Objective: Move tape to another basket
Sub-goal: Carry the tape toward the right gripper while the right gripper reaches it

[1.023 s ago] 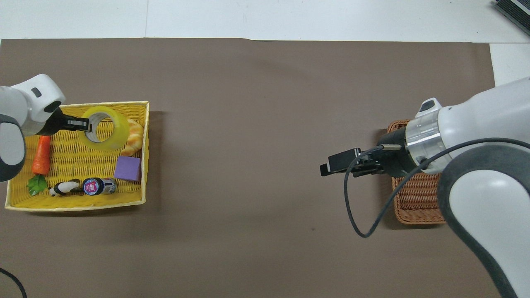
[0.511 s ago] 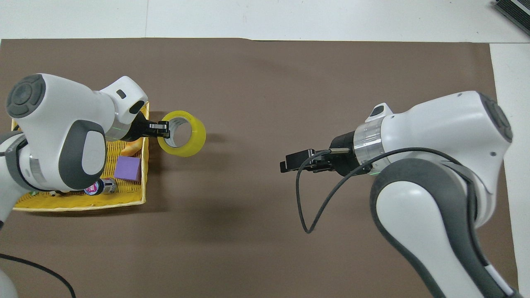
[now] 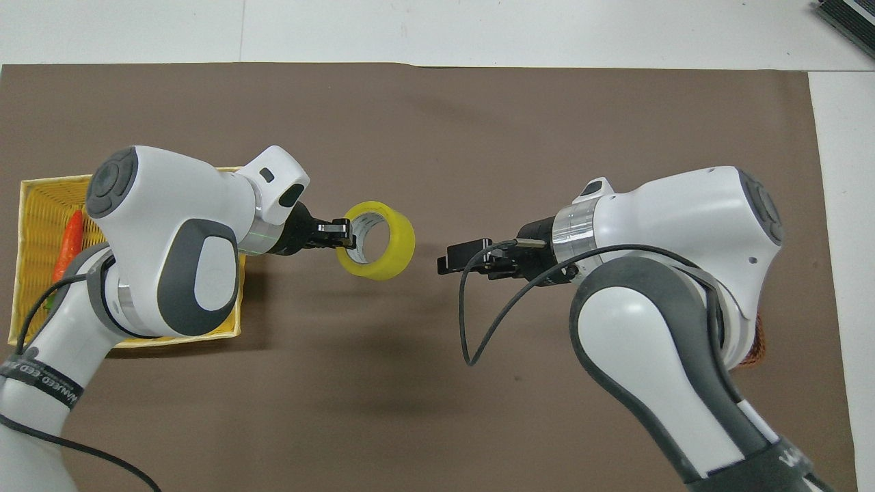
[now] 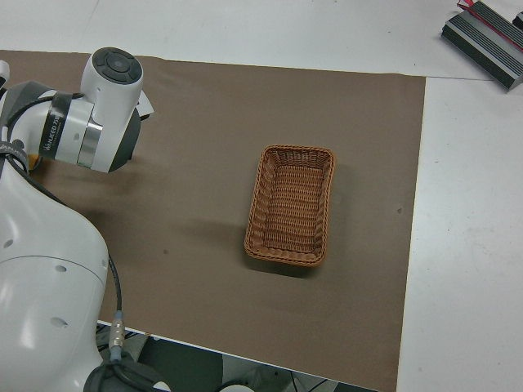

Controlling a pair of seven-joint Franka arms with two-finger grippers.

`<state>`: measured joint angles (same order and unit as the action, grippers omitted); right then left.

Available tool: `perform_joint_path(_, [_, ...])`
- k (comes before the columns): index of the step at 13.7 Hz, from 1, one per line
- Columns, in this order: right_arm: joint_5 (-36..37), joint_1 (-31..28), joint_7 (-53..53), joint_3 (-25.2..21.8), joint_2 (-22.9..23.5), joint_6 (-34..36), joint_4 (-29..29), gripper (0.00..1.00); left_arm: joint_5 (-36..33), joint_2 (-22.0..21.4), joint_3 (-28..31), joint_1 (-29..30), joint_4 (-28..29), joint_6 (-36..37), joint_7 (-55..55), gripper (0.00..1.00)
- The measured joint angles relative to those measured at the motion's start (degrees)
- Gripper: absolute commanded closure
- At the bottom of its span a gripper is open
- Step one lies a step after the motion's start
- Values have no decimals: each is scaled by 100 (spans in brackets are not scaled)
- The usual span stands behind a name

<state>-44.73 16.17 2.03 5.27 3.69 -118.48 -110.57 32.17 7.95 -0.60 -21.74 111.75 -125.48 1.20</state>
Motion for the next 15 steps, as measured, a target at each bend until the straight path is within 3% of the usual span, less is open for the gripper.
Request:
perform_joint_path(9, [-495, 292, 98, 20, 588, -873, -50, 0, 1026, -519, 0, -915, 993, -1394, 12, 100])
perform_joint_path(14, [-495, 331, 78, 16, 706, -1014, -50, 0, 1138, -602, 13, -955, 1105, -1438, 25, 100])
perform_joint_path(15, [-495, 330, 78, 16, 706, -1014, -51, 4, 1150, -602, 10, -957, 1108, -1437, 25, 100])
